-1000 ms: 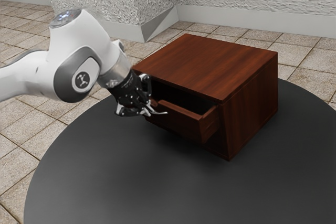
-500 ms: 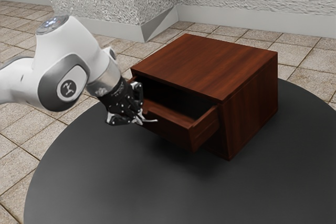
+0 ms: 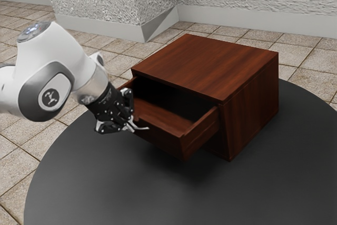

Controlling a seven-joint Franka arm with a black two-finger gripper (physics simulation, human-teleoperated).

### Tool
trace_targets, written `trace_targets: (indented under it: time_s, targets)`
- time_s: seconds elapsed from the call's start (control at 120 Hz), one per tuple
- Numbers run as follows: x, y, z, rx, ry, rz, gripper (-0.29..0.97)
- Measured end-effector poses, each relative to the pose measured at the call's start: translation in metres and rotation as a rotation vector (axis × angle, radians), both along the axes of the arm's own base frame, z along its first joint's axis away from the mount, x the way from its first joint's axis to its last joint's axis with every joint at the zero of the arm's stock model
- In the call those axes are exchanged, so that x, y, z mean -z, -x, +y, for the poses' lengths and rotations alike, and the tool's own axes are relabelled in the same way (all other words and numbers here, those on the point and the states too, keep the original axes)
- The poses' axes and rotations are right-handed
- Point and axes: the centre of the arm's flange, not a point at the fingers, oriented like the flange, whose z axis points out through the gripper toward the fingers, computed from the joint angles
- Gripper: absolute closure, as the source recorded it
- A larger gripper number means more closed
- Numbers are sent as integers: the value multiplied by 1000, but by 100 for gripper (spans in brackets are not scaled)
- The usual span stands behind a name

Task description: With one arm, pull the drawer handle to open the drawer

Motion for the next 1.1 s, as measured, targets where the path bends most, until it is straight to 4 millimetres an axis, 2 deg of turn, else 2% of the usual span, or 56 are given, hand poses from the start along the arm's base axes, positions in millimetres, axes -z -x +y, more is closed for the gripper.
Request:
trace_targets:
  time_s: [0.475, 0.775, 1.1]
  targets:
    - [1, 29, 3, -7, 11, -3, 79]
    - [3, 32, 4, -9, 11, 2, 78]
    - [0, 39, 6, -16, 17, -1, 64]
